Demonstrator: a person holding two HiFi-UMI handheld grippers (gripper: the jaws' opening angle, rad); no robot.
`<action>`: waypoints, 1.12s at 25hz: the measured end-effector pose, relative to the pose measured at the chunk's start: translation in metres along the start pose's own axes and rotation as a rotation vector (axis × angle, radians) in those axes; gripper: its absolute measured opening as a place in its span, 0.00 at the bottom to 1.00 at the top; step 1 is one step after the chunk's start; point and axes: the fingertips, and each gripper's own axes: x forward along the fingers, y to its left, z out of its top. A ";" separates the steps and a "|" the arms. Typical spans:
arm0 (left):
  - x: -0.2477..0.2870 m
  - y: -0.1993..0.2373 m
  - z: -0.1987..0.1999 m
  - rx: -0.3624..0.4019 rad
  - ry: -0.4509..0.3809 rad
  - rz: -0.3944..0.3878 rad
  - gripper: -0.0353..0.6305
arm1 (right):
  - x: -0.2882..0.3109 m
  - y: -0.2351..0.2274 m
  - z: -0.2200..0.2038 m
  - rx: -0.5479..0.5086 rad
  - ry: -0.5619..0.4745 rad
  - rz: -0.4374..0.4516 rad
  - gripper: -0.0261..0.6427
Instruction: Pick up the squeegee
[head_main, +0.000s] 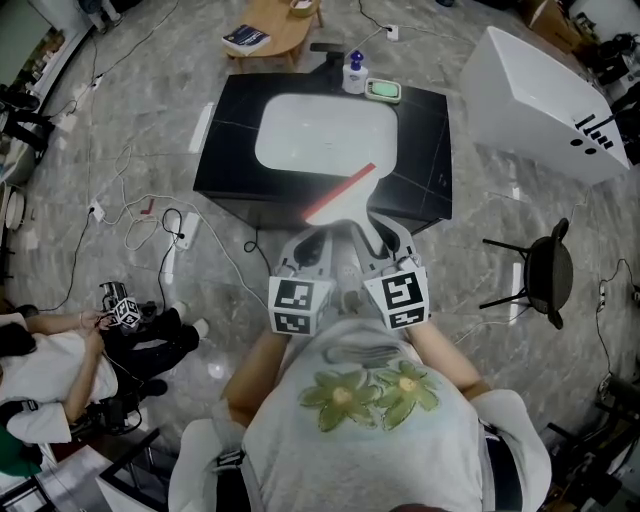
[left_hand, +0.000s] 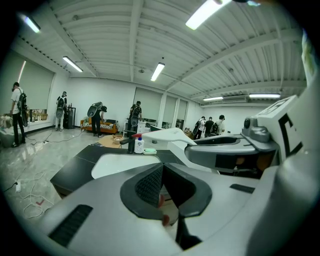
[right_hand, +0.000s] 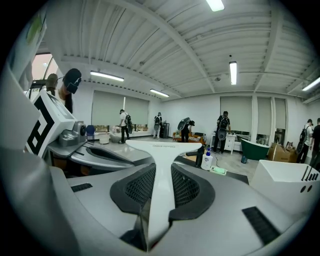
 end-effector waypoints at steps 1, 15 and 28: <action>-0.001 0.000 0.001 0.001 -0.003 0.000 0.07 | -0.002 0.001 0.001 0.000 -0.002 -0.001 0.18; -0.016 -0.009 0.000 0.012 -0.017 -0.021 0.07 | -0.026 0.018 0.005 -0.021 -0.026 -0.004 0.18; -0.025 -0.019 -0.003 0.007 -0.019 -0.033 0.07 | -0.040 0.024 0.009 -0.020 -0.039 -0.004 0.18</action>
